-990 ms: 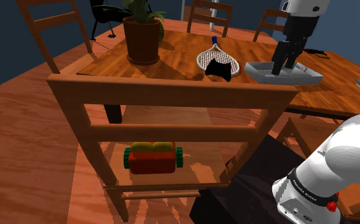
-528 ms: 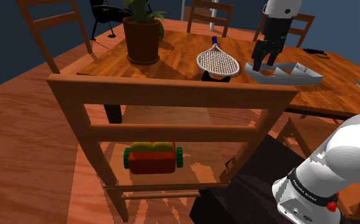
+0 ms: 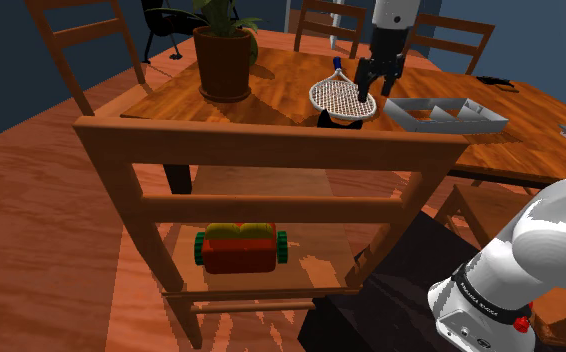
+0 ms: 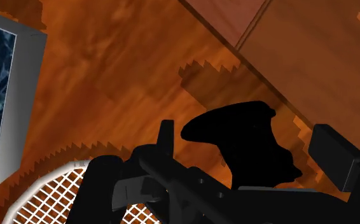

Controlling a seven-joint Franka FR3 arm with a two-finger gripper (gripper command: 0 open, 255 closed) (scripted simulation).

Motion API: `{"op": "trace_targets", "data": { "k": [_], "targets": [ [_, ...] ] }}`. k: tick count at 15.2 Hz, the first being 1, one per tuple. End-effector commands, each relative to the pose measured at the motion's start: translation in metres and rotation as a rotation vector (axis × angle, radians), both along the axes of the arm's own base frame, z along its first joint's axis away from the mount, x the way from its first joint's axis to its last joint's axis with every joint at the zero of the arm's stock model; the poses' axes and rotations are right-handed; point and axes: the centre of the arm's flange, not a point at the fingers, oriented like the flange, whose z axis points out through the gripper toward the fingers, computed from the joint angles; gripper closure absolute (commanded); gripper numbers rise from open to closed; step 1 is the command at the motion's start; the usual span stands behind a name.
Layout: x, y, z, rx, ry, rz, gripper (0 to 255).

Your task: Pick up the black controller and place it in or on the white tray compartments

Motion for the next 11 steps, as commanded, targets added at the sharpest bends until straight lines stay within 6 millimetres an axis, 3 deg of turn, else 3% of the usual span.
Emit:
{"op": "trace_targets", "data": {
  "k": [1,8,11],
  "targets": [
    [0.026,0.0,-0.006,0.003,-0.005,-0.009,0],
    [0.114,-0.003,-0.023,0.013,-0.02,-0.039,0],
    [0.118,-0.004,-0.034,0.014,-0.02,-0.041,0]
  ]
}}
